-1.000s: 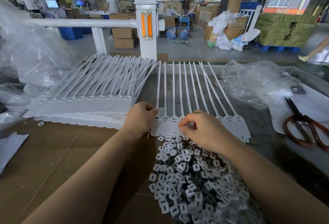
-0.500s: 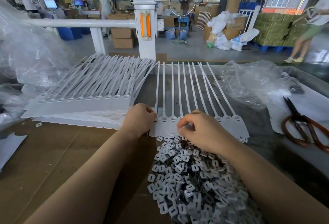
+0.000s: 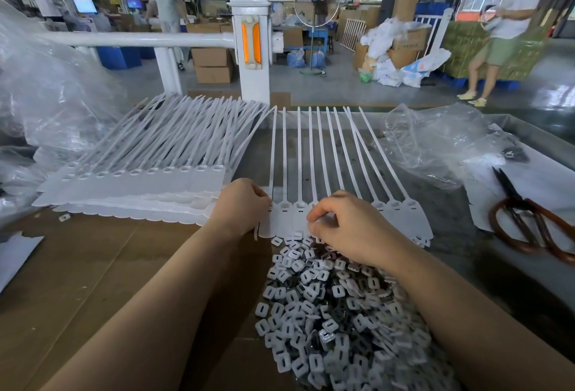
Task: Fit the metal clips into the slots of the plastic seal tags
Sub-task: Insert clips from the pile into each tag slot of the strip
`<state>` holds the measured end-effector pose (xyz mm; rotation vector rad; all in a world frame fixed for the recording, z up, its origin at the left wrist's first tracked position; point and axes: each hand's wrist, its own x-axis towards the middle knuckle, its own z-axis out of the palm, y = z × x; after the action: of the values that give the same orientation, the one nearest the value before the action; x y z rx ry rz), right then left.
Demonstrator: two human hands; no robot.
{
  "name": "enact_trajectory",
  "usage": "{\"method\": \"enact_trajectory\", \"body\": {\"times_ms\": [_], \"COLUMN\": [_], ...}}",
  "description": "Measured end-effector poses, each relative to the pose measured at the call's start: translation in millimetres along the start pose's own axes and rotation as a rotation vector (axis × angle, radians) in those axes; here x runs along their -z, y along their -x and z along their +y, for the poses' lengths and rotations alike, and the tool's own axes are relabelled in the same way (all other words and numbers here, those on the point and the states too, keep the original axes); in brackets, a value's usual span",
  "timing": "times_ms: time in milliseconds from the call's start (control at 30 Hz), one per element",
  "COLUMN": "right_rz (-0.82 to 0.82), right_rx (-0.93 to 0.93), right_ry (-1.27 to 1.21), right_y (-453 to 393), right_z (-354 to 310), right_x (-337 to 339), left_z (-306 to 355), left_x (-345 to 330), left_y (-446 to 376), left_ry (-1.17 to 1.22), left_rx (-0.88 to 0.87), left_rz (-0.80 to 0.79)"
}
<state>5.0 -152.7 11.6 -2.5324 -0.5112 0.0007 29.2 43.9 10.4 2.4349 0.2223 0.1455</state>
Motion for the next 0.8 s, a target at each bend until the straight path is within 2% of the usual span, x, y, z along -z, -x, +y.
{"method": "enact_trajectory", "body": {"times_ms": [367, 800], "right_rz": [-0.004, -0.009], "right_rx": [-0.007, -0.012], "right_ry": [0.010, -0.023], "right_y": [1, -1], "right_z": [-5, 0], "right_x": [1, 1], "left_z": [4, -9], "left_x": [0, -6], "left_y": [7, 1], "left_ry": [0.088, 0.058], "left_rx": [0.035, -0.075], "left_rz": [0.031, 0.095]}}
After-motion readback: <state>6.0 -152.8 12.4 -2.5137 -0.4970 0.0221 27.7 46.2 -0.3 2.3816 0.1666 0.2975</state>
